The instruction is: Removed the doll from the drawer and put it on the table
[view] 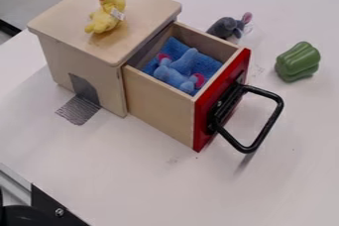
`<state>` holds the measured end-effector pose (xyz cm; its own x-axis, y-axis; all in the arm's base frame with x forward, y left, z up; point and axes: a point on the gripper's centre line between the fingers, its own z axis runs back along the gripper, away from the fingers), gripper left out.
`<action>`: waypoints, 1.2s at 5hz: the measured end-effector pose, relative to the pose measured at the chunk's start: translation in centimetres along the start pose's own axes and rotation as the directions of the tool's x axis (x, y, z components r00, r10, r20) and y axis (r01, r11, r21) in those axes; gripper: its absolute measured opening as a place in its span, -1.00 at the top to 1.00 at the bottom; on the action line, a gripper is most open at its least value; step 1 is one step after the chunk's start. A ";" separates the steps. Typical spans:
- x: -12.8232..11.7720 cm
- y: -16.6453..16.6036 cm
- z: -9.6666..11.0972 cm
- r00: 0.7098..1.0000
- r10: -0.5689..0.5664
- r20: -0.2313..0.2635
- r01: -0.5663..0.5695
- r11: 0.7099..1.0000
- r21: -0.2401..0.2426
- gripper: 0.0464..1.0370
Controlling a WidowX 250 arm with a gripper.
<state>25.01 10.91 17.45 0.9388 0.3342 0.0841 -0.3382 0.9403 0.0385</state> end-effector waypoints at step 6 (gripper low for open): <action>-0.2 -9.0 -4.8 0.968 -0.242 -0.069 0.242 0.970 -0.006 -0.93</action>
<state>28.18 2.74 12.28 0.9950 0.1001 0.0037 -0.1001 0.9936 0.0522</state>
